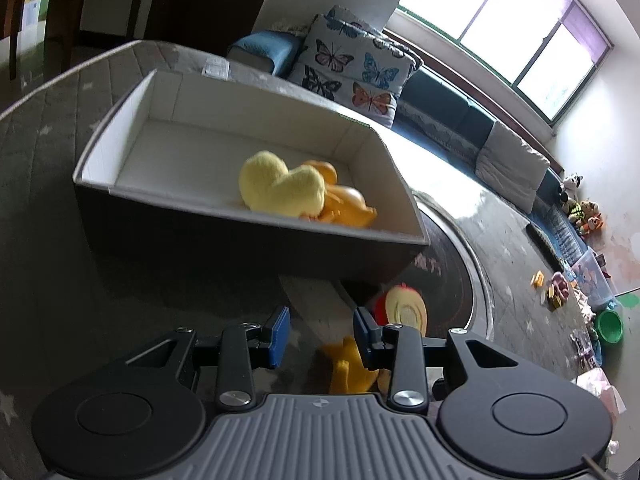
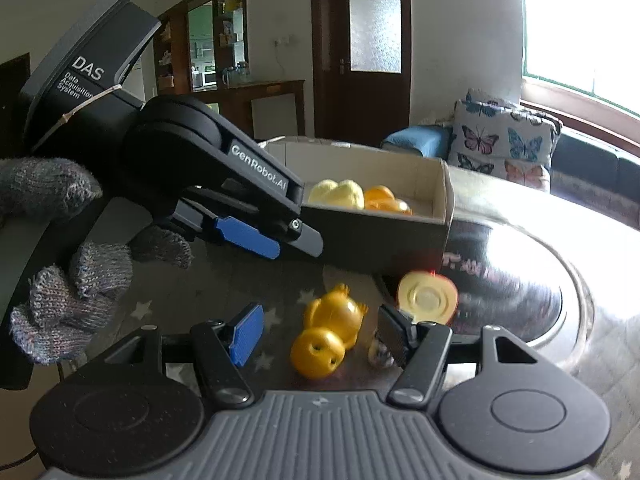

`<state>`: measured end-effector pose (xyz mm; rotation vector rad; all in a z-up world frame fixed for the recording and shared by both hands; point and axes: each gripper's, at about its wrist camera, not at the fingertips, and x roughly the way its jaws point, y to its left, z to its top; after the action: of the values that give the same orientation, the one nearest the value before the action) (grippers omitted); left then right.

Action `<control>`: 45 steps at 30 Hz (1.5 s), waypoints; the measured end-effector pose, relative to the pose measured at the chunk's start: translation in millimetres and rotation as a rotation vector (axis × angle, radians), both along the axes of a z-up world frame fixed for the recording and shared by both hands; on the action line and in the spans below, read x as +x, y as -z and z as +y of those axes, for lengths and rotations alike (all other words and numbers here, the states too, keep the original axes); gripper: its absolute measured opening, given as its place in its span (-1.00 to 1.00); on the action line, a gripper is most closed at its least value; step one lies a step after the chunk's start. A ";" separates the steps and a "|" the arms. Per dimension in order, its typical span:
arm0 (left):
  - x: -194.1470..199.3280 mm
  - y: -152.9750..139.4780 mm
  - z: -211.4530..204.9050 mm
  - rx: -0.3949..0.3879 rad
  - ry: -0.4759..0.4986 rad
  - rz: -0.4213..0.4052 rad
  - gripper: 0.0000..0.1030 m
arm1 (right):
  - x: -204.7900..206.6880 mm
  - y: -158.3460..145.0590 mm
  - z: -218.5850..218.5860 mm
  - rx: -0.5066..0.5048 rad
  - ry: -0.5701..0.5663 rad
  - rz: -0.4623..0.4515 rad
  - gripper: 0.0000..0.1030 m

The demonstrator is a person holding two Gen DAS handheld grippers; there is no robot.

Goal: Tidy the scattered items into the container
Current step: 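Close the left gripper on the small yellow duck while the right gripper steadies it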

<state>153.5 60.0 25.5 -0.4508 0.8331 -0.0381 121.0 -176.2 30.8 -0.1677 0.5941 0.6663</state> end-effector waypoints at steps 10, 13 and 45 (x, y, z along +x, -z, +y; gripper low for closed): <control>1.1 8.0 -19.5 -0.008 0.052 0.020 -0.27 | -5.1 16.7 0.3 -0.006 0.013 0.056 0.16; 4.7 11.2 -23.6 -0.006 0.065 0.029 -0.27 | -3.1 20.1 2.9 -0.009 0.010 0.069 0.10; 10.2 17.1 -14.0 -0.063 0.082 0.053 -0.34 | 0.1 18.5 13.4 -0.006 0.000 0.068 -0.34</control>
<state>163.7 46.0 8.4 -0.4783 0.9039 -0.1285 121.1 -162.8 12.3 -0.1515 0.6618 0.6725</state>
